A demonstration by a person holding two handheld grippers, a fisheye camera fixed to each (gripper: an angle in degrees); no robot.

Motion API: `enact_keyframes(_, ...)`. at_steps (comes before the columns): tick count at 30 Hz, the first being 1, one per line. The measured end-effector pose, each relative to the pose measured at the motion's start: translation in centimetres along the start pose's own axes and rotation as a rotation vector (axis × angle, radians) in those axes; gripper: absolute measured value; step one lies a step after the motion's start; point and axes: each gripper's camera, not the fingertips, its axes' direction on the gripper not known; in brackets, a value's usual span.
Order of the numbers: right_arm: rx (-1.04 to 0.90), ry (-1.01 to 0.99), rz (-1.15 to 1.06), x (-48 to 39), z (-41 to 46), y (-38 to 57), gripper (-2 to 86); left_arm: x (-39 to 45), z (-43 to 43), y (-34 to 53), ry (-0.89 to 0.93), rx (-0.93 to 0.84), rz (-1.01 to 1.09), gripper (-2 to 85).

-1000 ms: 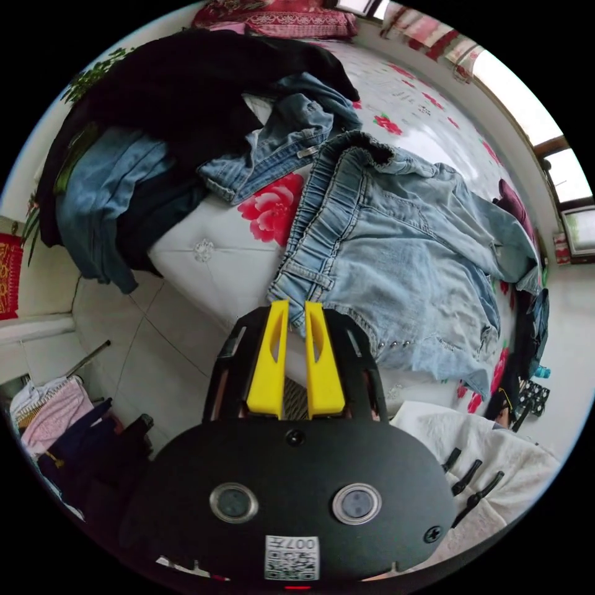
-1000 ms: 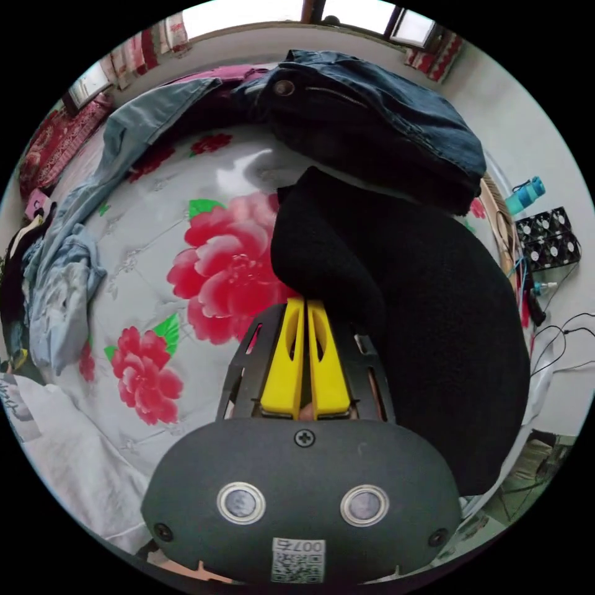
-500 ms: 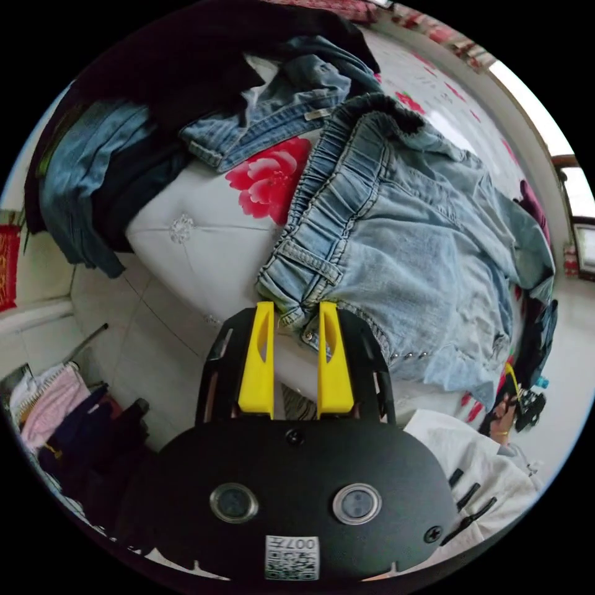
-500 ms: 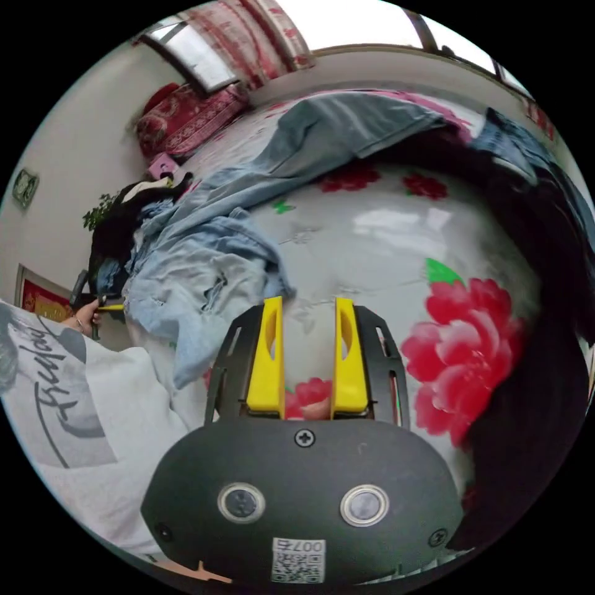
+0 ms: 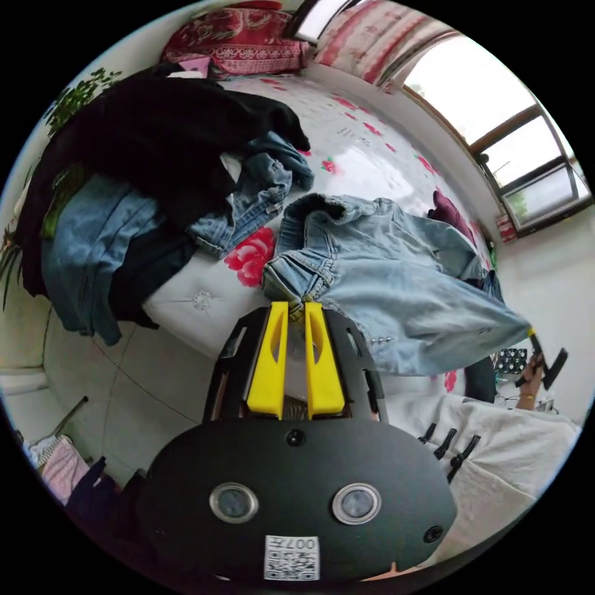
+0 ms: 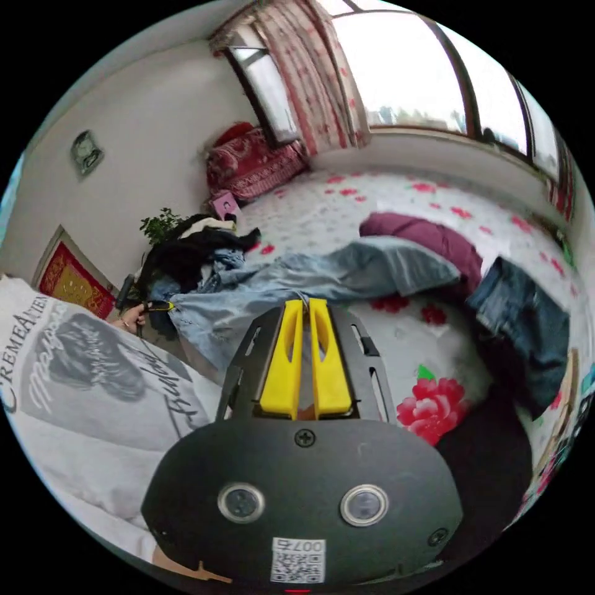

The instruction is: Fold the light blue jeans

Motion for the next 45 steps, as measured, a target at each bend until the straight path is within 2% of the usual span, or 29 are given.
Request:
enact_keyframes(3, -0.001, 0.147, -0.130, -5.7, -2.6, -3.8, 1.9, -1.5, 1.8, 0.6, 0.061, -0.014, -0.062, 5.0)
enact_keyframes(5, -0.042, 0.246, -0.161, -6.7, -0.4, -5.6, 2.9, -2.5, 2.8, 1.1, 0.102, -0.004, -0.111, 5.1)
enact_keyframes(9, -0.282, 0.454, -0.101, -3.3, 7.9, -4.5, 5.2, -4.0, 2.7, 2.8, 0.103, 0.038, -0.142, 5.1)
enact_keyframes(11, -0.297, 0.509, -0.019, -1.1, 8.8, -1.4, 6.2, -4.4, 2.2, 3.6, 0.106, 0.054, -0.126, 5.0)
enact_keyframes(18, -0.441, 0.469, 0.581, 9.4, 9.6, 15.6, 8.7, -6.0, 2.4, 4.9, 0.131, 0.028, -0.149, 4.9)
enact_keyframes(22, -0.426, 0.472, 0.717, 10.9, 10.0, 20.1, 8.1, -5.8, 2.8, 4.4, 0.113, -0.001, -0.137, 4.9)
enact_keyframes(26, -0.431, 0.505, 0.649, 10.3, 11.2, 19.8, 5.3, -5.5, 3.0, 4.7, 0.098, -0.024, -0.119, 4.6)
enact_keyframes(29, -0.519, 0.462, 0.576, 10.4, 11.1, 19.4, 2.1, -4.9, 2.6, 5.8, 0.078, -0.048, -0.065, 3.9)
enact_keyframes(33, -0.437, 0.502, 0.543, 9.1, 5.1, 20.4, 1.4, -3.5, 3.3, 8.8, 0.030, -0.138, 0.052, 4.1)
enact_keyframes(36, -0.473, 0.538, 0.580, 8.4, 3.7, 22.9, 2.6, -4.0, 5.8, 11.5, 0.015, -0.203, 0.031, 5.6)
enact_keyframes(38, -0.512, 0.597, 0.630, 8.0, 3.7, 23.9, 3.3, -4.7, 5.5, 12.6, 0.020, -0.174, -0.026, 6.5)
enact_keyframes(41, -0.353, 0.721, 0.605, 5.4, 1.9, 22.6, 4.5, -5.1, 2.7, 12.6, -0.064, -0.068, -0.088, 5.6)
enact_keyframes(43, -0.235, 0.764, 0.524, 3.8, 1.6, 19.8, 5.5, -4.1, 0.8, 11.2, -0.105, -0.001, -0.039, 6.0)
enact_keyframes(45, -0.195, 0.700, 0.451, 3.5, 2.7, 17.2, 6.4, -1.5, -0.6, 8.2, -0.126, 0.079, 0.071, 6.7)
